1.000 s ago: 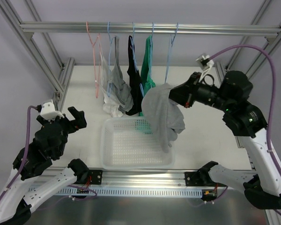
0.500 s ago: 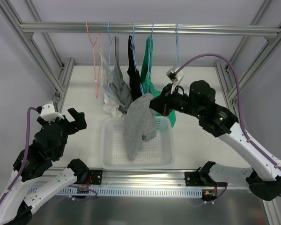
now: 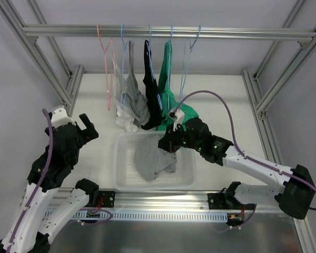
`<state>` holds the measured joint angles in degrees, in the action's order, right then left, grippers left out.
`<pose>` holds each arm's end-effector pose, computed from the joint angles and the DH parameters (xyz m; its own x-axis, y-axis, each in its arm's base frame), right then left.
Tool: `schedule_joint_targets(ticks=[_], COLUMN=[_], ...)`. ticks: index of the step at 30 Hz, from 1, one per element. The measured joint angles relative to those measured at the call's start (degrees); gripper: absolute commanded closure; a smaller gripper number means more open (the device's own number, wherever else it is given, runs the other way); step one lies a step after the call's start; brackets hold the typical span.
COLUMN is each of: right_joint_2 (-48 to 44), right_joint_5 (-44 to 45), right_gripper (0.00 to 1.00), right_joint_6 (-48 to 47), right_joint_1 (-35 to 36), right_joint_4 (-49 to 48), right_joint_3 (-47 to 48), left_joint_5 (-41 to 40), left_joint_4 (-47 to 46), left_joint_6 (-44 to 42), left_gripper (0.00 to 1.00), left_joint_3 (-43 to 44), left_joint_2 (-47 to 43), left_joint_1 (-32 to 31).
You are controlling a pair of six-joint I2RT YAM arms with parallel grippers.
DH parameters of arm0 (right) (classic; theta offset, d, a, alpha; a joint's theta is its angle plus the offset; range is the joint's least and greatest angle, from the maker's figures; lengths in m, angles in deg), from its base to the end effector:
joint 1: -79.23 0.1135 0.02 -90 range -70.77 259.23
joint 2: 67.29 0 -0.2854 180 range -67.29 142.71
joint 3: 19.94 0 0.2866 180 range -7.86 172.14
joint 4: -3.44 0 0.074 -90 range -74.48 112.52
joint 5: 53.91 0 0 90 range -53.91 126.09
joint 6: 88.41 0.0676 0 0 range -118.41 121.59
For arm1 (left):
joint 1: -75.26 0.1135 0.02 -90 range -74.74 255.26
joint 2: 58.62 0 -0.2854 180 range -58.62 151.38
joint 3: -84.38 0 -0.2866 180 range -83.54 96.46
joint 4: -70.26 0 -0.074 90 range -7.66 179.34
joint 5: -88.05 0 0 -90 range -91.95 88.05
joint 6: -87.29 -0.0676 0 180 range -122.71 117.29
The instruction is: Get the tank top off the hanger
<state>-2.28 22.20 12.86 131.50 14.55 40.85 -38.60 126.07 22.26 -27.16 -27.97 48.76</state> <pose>0.1829 0.2629 0.3142 -0.3364 -0.1248 -0.9334 -0.8603 0.4439 0.2507 0.1280 -0.0187 0.3951 -0.1873 -0.2850 -0.9400 -0.2528 0.9387 -0.2343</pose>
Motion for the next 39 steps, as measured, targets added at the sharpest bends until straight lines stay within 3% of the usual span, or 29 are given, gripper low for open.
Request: schedule_joint_targets(ticks=[3,9,11,13,14,18,21,30,35,39], right_joint_2=[2.4,7.6,10.0,12.0,12.3,8.9,3.5,-13.0,-17.7,-22.2], right_joint_5=[1.4,5.9,7.2,7.9,8.3,11.0,14.5,28.8,33.7,31.5], right_gripper=[1.0,1.0,0.88,0.64,0.59,0.47,0.32,0.11,0.08,0.01], right_joint_6=[2.2,5.6,6.4,6.9,7.0,4.0,0.7,-9.3,-14.5,-16.6], right_joint_1=[2.4,5.6,6.0,6.1,6.2,6.9,7.0,6.6,-3.4,-20.7], right_joint_4=[-3.3,-7.5,-7.8,-7.5,-6.9,-0.7,5.5,22.0,33.2,38.7], right_joint_3=[-4.2,-9.4,-9.9,-9.8,-9.7,-7.0,-1.6,9.3,13.0,13.4], left_joint_5=[3.5,6.0,6.1,6.2,6.2,6.1,5.7,3.1,5.0,9.4], left_joint_4=[-0.1,-0.6,-0.7,-1.0,-1.0,-1.1,-1.2,-1.4,-1.4,-1.8], left_joint_6=[0.0,0.0,0.0,0.0,0.0,0.0,0.0,-0.3,-1.7,-2.4], left_gripper=[0.01,0.01,0.01,0.01,0.01,0.01,0.01,0.01,0.01,0.01], left_joint_3=[-0.1,-0.6,-0.9,-1.0,-1.0,-1.0,-1.1,-2.0,-2.0,-3.2], left_joint_2=[2.1,2.1,2.0,2.1,2.1,2.2,1.7,0.7,1.6,1.5], left_joint_1=[5.0,7.9,7.9,8.2,8.3,9.6,10.5,11.0,11.6,11.6])
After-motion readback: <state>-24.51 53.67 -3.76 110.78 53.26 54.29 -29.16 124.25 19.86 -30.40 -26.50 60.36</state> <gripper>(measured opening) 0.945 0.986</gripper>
